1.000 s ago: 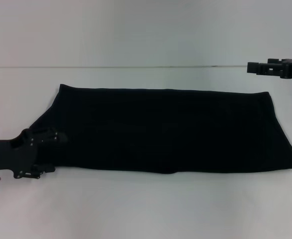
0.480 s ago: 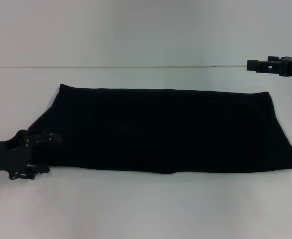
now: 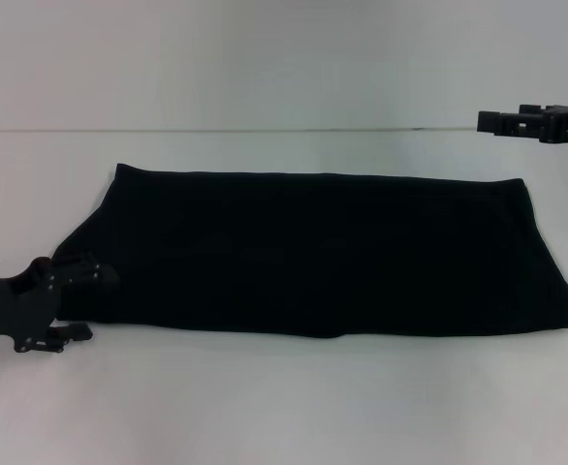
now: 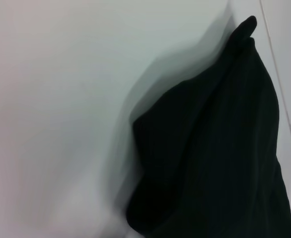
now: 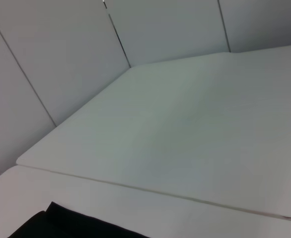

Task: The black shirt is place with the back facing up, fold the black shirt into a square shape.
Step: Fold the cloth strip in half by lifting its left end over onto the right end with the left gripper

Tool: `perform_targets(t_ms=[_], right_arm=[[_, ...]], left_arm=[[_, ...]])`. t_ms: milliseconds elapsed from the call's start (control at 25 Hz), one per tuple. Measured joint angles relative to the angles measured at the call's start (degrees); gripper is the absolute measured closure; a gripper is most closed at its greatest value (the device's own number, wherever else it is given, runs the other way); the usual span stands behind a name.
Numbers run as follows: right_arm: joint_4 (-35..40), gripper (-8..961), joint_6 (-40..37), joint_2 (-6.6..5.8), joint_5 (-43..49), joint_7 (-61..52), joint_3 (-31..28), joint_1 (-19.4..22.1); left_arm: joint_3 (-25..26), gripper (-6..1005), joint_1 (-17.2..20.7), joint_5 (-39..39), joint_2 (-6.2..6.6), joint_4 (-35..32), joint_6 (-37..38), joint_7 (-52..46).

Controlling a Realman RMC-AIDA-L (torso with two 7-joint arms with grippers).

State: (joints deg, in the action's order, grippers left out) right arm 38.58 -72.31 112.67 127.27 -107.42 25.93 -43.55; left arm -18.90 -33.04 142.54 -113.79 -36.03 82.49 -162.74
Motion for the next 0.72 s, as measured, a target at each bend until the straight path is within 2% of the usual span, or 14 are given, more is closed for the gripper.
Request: perform_targets(t_ms=[720], right_arm=[[0.0, 22, 0.0, 0.09, 0.0, -0.1, 0.0, 0.1]], left_arm=[[0.3, 75, 0.1, 1.4, 0.06, 0.6, -2.9, 1.1]])
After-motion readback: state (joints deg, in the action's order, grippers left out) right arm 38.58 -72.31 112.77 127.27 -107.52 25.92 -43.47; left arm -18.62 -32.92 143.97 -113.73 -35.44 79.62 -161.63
